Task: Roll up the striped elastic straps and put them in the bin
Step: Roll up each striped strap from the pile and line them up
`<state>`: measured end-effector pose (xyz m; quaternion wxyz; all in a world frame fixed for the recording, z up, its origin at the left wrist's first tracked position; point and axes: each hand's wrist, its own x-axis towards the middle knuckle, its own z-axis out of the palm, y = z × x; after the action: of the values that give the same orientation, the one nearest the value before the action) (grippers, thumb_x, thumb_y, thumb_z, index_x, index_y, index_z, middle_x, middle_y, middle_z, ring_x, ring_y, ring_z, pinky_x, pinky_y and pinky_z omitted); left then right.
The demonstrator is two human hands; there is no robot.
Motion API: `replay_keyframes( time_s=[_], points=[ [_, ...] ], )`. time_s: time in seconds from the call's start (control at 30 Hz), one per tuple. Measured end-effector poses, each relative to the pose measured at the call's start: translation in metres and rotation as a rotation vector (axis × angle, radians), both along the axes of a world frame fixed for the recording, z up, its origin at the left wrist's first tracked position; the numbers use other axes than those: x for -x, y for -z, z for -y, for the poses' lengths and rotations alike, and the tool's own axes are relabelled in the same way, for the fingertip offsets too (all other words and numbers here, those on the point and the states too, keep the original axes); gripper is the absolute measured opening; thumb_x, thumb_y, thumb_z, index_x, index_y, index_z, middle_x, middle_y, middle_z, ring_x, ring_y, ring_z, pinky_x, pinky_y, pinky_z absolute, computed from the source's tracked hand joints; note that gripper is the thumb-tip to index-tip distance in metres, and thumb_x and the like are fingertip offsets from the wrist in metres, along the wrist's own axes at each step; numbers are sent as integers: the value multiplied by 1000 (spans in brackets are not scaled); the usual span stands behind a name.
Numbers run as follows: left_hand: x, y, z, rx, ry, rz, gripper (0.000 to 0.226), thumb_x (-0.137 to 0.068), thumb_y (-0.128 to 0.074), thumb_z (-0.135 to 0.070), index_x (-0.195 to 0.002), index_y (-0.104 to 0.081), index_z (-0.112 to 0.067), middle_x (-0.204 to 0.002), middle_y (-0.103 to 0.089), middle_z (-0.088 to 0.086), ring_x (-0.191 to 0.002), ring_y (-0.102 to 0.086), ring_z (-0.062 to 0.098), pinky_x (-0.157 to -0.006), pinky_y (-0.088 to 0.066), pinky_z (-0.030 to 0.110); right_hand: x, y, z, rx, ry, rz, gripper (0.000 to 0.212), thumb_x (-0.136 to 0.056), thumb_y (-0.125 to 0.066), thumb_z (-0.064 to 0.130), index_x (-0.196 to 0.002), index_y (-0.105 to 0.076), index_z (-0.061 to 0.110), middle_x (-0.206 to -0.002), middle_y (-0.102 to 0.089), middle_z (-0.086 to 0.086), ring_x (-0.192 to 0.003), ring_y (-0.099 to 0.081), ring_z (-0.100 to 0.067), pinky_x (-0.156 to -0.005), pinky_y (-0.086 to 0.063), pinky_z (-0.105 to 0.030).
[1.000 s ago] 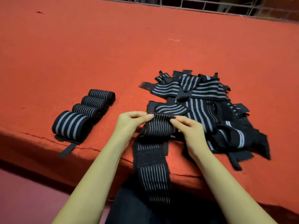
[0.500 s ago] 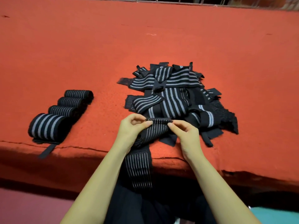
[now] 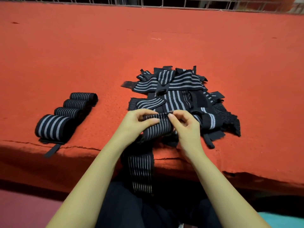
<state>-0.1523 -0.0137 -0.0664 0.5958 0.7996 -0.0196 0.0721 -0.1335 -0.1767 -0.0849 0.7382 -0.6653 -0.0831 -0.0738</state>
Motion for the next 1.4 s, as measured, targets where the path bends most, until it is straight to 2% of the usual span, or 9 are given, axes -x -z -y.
replay_keyframes(
  time_s=[0.13,0.27,0.53,0.67,0.8,0.93,1.03,1.17,1.4],
  points=[
    [3,-28,5,-30,-15,95,17,-79,-75,-8,-82,-70,-24,-84,-71,-9,-78,-63,-1,-81,-49,18,10,-25,5,-94,-210,-161,24,-90,-62,9,-113,-58,15,-84,-69,9,-72,-64,0,-58,-50,-17],
    [14,-44,16,-79,3,123,17,-80,-74,-9,-82,-70,-25,-84,-70,-9,-76,-62,-4,-77,-47,14,26,-41,20,7,-393,-188,20,-87,-63,0,-100,-66,16,-81,-74,6,-76,-69,-2,-60,-51,-16],
    [30,-68,48,-204,-45,298,19,-85,-69,-17,-80,-63,-34,-84,-67,-15,-86,-61,2,-82,-44,19,41,-82,50,175,-349,-83,9,-88,-66,14,-95,-70,11,-88,-70,-22,-72,-64,-28,-57,-49,-32],
    [16,-52,56,-216,-4,194,9,-81,-74,-20,-80,-68,-27,-79,-67,-13,-79,-60,3,-77,-44,22,33,-62,59,153,-296,-171,8,-92,-62,16,-98,-67,16,-86,-71,-3,-75,-67,-15,-57,-50,-26],
    [-5,-9,62,-144,87,21,6,-85,-71,-28,-83,-66,-26,-79,-68,1,-76,-61,10,-77,-49,33,18,-20,69,62,-178,-193,9,-94,-57,10,-97,-65,12,-88,-70,-2,-81,-65,-14,-70,-51,-27],
    [-13,17,67,-25,104,-54,7,-92,-64,-23,-87,-69,-24,-62,-63,-10,-50,-53,8,-52,-44,25,8,7,77,-1,-114,-207,8,-89,-62,5,-87,-68,9,-81,-70,-1,-76,-64,-12,-74,-50,-24],
    [-16,28,72,15,119,-38,11,-92,-63,-24,-90,-73,-28,-88,-73,-11,-77,-62,1,-72,-46,20,3,18,74,9,-121,-209,8,-88,-62,4,-87,-69,8,-80,-71,0,-75,-64,-8,-71,-50,-18],
    [-25,37,69,17,58,12,20,-88,-67,-16,-80,-72,-33,-86,-73,-16,-90,-65,-2,-93,-45,20,-4,27,64,22,-102,-198,7,-90,-61,3,-87,-67,7,-77,-68,3,-72,-61,-2,-70,-48,-14],
    [-26,48,68,348,-25,-87,7,-89,-65,-13,-82,-64,-11,-73,-67,-4,-66,-62,2,-64,-47,14,0,38,41,-28,-69,-369,10,-97,-55,13,-94,-59,5,-83,-67,-5,-73,-62,-11,-64,-50,-23]
  ],
)
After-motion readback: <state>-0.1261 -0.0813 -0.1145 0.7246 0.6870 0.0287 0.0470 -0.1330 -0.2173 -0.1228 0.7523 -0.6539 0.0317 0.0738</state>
